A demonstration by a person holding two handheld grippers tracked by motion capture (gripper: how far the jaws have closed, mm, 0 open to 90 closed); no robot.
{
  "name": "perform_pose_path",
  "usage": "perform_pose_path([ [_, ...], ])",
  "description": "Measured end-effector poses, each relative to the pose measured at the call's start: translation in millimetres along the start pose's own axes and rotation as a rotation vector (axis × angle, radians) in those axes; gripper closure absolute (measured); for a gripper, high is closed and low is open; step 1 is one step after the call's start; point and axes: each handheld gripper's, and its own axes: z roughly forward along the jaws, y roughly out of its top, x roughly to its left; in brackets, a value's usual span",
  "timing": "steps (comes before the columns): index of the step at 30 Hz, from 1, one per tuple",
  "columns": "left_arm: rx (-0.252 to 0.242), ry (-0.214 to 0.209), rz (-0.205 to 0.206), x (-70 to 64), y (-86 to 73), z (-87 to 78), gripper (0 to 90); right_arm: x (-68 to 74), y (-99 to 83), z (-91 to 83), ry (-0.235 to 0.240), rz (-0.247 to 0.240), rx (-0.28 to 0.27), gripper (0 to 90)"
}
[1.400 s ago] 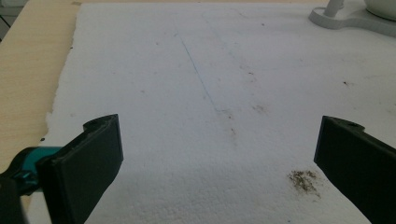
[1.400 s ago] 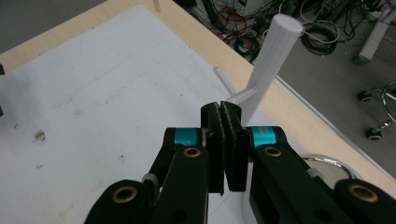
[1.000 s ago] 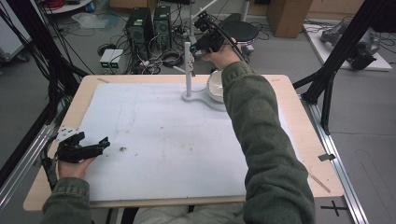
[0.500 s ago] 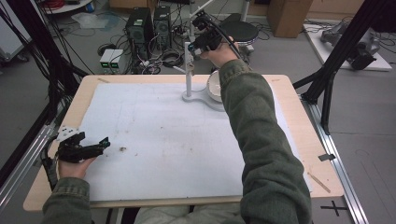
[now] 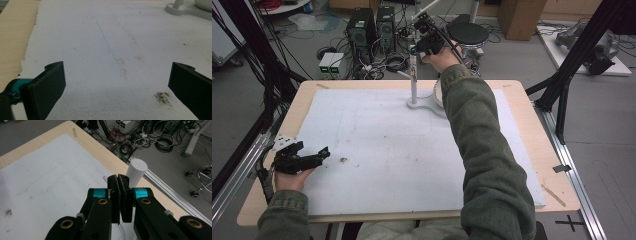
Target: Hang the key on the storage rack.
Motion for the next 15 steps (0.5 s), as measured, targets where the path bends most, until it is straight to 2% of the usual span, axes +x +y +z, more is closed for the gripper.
perform_pose_path([
  [4,0.004,-0.007,-0.002,-0.1,-0.2,0.4,1.7,-0.9,-4.9,5.8,-0.023,0.003,-0.003,88.3],
  [6,0.005,-0.008,-0.001,-0.7,-0.4,1.1,1.7,-3.1,-8.4,6.2,-0.009,0.013,-0.008,84.6],
  [7,0.005,-0.008,-0.002,-0.8,-0.4,1.2,1.7,-4.5,-11.0,4.1,-0.005,0.031,-0.035,75.7],
  [9,0.006,-0.006,-0.001,-1.1,-0.5,1.2,1.7,-4.6,-15.0,0.3,0.01,0.04,-0.055,67.3],
  [11,0.015,-0.008,0.004,-0.5,-0.6,1.5,1.7,-3.2,-19.6,-2.0,-0.037,0.034,-0.044,51.6],
  [15,0.019,-0.006,0.003,-1.4,-0.7,2.1,1.7,-9.1,-31.0,-2.9,-0.024,0.062,-0.012,35.9],
])
